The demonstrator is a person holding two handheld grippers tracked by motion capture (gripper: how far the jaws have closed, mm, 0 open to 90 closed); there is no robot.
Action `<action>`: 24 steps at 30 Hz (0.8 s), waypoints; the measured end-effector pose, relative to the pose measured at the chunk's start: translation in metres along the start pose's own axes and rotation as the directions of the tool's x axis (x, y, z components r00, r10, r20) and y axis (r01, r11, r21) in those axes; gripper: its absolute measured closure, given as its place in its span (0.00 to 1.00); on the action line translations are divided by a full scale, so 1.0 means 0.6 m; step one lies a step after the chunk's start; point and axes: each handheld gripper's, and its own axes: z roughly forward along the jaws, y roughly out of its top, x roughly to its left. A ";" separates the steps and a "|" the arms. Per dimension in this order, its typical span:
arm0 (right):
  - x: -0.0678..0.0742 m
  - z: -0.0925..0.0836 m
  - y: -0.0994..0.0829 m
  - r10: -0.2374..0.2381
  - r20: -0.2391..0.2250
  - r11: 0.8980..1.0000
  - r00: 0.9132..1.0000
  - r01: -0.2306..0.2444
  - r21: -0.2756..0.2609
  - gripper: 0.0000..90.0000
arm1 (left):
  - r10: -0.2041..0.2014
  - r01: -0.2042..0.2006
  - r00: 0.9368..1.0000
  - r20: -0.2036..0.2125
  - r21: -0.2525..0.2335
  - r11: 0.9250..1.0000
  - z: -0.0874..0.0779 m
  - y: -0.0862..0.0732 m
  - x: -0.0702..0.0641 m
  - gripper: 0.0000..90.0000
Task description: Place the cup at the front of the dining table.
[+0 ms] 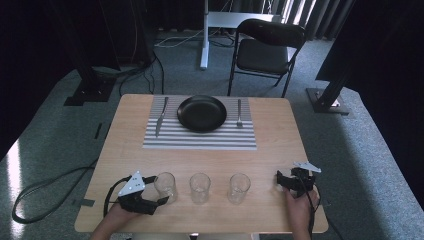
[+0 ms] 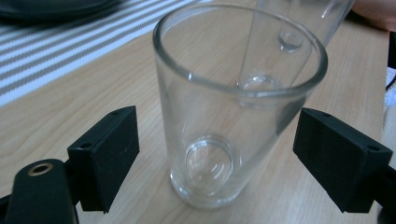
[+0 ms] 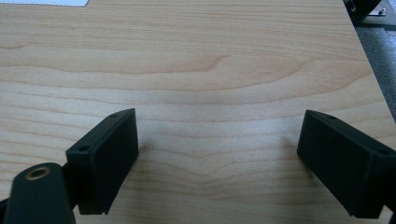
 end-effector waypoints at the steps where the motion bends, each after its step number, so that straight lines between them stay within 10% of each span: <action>1: 0.000 0.000 0.000 0.000 0.000 1.000 1.000 0.000 0.000 0.13 | 0.001 -0.001 1.000 -0.002 -0.007 1.000 0.001 0.000 0.000 0.17; 24: 0.000 0.000 0.000 0.001 0.000 1.000 1.000 -0.001 0.000 0.13 | -0.029 0.029 1.000 -0.002 -0.146 0.989 0.034 0.009 -0.011 0.19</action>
